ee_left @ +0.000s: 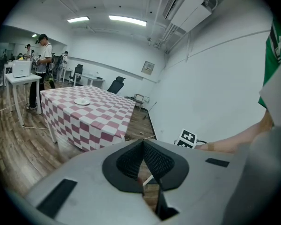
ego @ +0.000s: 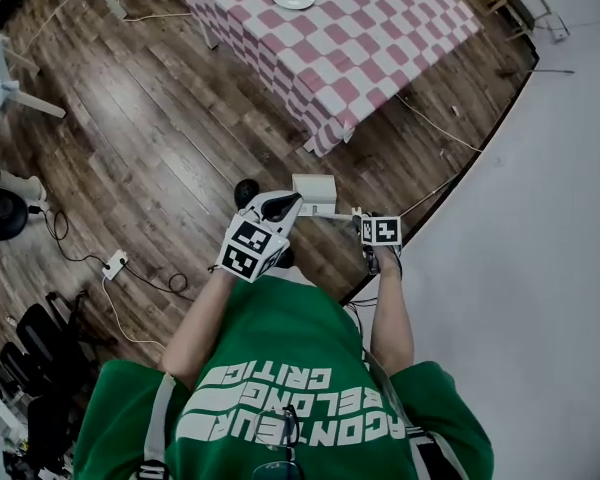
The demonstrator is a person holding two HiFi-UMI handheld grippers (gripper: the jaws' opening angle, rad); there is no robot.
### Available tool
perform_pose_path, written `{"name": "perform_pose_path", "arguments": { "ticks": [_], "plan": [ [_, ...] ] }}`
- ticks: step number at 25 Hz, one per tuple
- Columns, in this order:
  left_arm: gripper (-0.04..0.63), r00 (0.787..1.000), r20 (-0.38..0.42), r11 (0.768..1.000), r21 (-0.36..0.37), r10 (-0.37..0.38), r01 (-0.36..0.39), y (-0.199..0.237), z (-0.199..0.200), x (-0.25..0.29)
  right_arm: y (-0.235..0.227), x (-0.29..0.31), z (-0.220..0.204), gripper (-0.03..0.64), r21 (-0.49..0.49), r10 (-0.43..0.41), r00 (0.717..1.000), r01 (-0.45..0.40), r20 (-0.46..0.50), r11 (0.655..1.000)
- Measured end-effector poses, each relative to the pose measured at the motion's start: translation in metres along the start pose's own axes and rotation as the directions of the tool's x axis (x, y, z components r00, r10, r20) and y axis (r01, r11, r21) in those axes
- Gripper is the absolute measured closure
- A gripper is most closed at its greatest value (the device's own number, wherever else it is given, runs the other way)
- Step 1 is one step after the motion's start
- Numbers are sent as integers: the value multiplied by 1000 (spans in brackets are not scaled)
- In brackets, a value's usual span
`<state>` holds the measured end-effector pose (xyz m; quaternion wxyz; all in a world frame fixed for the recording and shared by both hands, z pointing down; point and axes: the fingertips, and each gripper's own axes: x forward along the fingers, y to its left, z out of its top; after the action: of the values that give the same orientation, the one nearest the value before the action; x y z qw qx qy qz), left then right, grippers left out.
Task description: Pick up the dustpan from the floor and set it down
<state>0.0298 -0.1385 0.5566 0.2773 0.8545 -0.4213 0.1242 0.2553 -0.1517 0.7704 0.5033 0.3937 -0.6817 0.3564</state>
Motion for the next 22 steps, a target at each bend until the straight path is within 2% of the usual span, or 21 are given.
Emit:
{"name": "perform_pose_path", "arguments": {
  "ticks": [8,13,17,19,20,22],
  "plan": [
    [601,1000,-15,1000,-7,4,-4,10,5,3,1,47,-11,396,0,8,984,-8,-176,1000],
    [601,1000,-25,1000,-7,5,-5,14,5,7,0,60,-6,397,36,9,983,-3,-182,999],
    [601,999,-33,1000,-11,11,-11,22,7,12,6,64,-4,399,47,47,971,-37,-236,998],
    [601,999,-34,1000,-14,14,-14,25,9,15,6,65,-4,429,58,43,969,-30,-245,998],
    [601,999,-35,1000,-16,18,-19,27,10,17,3,65,-3,477,56,28,969,-14,-245,998],
    [601,999,-38,999,-25,32,-33,31,11,19,0,65,-1,500,45,0,969,11,-245,999]
  ]
}}
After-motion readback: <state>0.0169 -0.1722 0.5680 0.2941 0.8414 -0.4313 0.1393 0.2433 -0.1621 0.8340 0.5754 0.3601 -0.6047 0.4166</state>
